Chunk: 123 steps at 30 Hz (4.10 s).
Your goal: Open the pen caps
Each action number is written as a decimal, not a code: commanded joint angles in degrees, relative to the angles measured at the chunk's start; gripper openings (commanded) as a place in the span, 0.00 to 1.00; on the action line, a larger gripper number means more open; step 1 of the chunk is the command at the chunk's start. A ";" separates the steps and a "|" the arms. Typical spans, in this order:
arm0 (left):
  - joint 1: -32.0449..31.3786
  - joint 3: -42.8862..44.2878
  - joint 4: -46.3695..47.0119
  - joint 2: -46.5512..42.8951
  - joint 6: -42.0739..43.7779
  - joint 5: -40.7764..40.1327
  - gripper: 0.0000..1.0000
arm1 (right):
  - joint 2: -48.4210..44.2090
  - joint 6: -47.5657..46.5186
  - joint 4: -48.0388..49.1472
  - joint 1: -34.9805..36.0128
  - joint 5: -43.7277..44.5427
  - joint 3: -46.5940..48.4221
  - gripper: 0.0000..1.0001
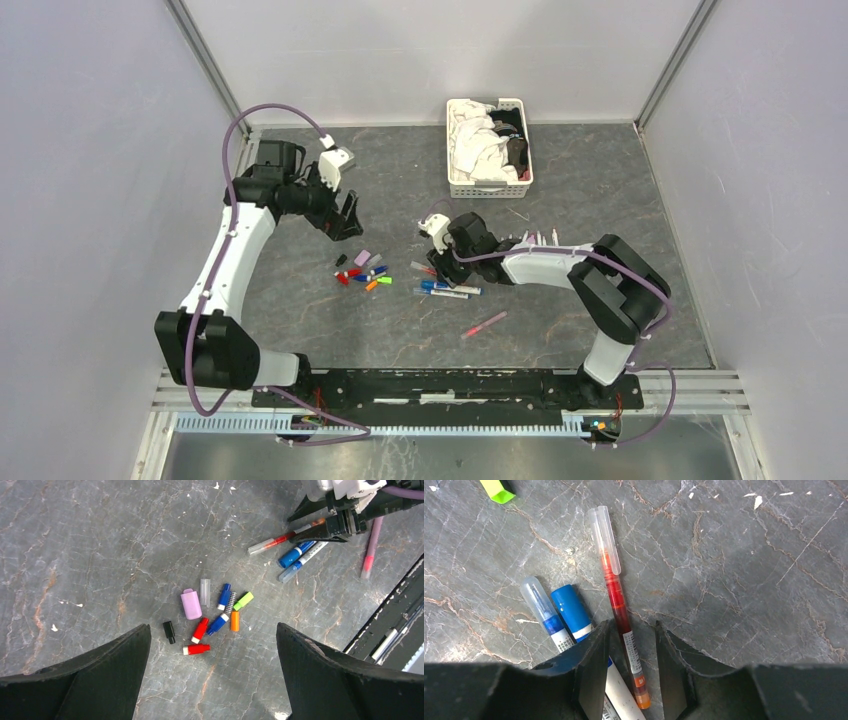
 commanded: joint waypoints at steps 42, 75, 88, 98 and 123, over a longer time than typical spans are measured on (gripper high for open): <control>-0.30 -1.84 -6.68 2.48 7.67 11.15 1.00 | 1.69 -1.91 -1.79 -3.75 -0.27 -0.63 0.38; -12.83 -3.58 -6.40 9.34 12.31 17.27 0.95 | -6.47 -2.38 -9.90 -5.19 -40.07 13.46 0.00; -13.74 -0.19 -15.37 12.70 20.70 21.53 0.55 | -3.46 -5.53 -15.00 -3.51 -45.08 17.58 0.00; -13.74 0.76 -19.00 11.38 24.18 20.67 0.02 | -4.82 6.61 0.40 -4.46 -42.43 11.39 0.25; -12.46 6.16 -25.67 10.61 30.52 14.07 0.02 | -3.12 12.00 4.74 -7.39 -47.04 1.90 0.00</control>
